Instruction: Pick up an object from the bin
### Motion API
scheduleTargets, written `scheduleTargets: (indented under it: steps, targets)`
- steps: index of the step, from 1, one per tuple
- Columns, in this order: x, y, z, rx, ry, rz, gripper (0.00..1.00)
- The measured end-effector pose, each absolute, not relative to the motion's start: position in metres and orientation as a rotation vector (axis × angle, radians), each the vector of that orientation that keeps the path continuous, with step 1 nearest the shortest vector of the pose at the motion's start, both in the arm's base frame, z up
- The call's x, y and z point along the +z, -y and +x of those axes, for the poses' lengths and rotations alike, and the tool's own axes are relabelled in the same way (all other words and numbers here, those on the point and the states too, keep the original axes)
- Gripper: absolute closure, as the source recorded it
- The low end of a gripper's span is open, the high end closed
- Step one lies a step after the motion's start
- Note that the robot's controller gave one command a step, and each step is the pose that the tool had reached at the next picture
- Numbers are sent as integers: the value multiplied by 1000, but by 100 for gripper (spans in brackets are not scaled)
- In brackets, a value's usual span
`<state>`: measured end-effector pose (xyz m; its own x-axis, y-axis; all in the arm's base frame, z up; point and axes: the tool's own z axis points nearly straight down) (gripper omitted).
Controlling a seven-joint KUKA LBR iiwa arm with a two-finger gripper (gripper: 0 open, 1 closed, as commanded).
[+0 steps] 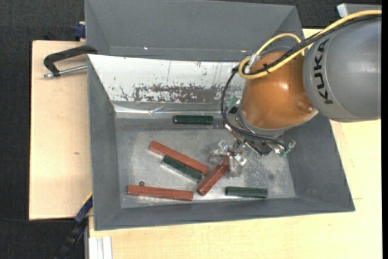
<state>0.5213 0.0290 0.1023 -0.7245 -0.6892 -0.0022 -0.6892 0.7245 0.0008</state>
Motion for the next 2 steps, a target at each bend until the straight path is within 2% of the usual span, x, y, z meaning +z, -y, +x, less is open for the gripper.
scheduleTargets:
  steps: [2]
  targets:
    - [124, -30, 522, 1, -2914, -1164, 100]
